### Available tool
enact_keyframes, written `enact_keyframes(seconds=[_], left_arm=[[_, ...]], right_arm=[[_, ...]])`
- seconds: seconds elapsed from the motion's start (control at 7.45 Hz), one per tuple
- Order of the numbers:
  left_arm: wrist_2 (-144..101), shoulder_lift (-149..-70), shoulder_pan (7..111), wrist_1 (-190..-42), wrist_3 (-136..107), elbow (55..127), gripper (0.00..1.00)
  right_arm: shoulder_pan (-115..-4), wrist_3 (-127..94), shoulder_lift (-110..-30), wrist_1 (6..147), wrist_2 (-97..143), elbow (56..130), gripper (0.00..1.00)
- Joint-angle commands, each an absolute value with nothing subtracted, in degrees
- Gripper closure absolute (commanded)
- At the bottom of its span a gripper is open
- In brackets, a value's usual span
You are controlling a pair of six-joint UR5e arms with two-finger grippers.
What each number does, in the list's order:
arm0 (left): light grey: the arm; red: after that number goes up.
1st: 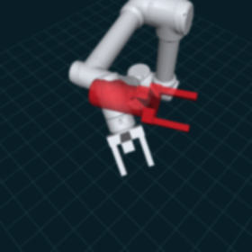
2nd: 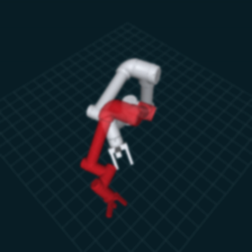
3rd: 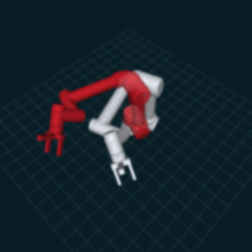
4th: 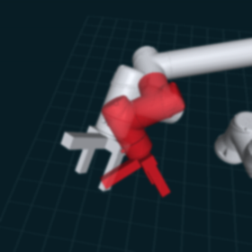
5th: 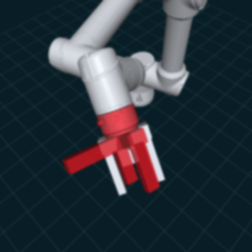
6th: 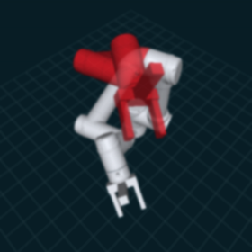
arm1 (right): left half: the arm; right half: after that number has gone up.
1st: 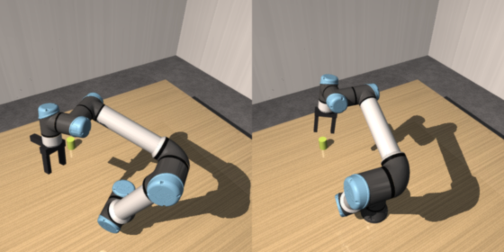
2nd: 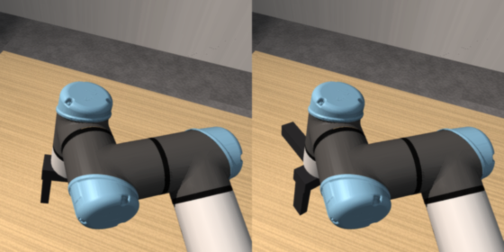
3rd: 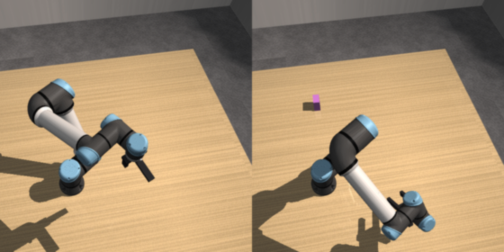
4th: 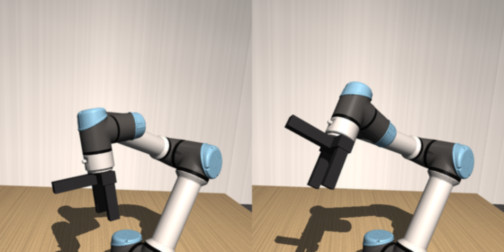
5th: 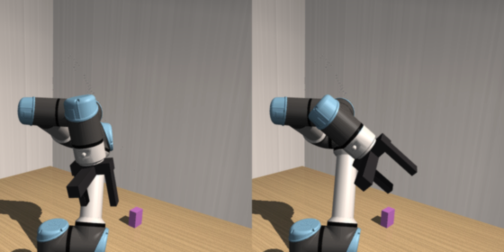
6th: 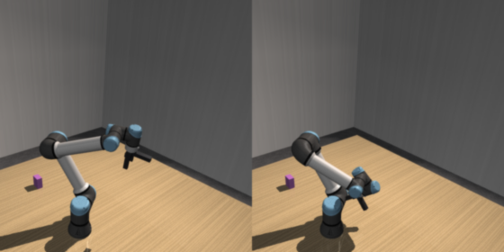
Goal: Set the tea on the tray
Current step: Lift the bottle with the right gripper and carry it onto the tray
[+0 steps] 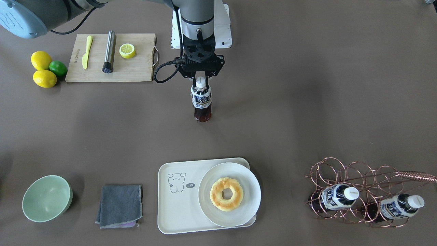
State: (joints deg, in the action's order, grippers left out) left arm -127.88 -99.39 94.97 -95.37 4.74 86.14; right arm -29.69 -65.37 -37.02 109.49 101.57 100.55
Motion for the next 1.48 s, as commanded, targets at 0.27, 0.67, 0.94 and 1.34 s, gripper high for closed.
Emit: enact_keyframes(seconds=[0.27,0.67,0.94,1.34], left_arm=[[-127.88,-99.14,94.92,-95.45,4.66,86.31,0.02],[-127.88,-99.67,94.92,-95.45,4.31,86.48,0.02],[-127.88,-100.37,94.83,-95.45,4.22,86.40,0.02],[-127.79,-101.34,94.83,-95.36,4.22,86.40,0.02]], right_arm=[[-40.47,-58.76,-36.47,111.88,108.06,102.13,1.00],[-50.07,-48.98,-35.43,108.57,112.40,91.98,1.00],[-52.73,-48.25,-27.10,100.08,114.96,73.74,1.00],[-53.09,-47.73,-27.07,91.96,114.96,66.55,1.00]])
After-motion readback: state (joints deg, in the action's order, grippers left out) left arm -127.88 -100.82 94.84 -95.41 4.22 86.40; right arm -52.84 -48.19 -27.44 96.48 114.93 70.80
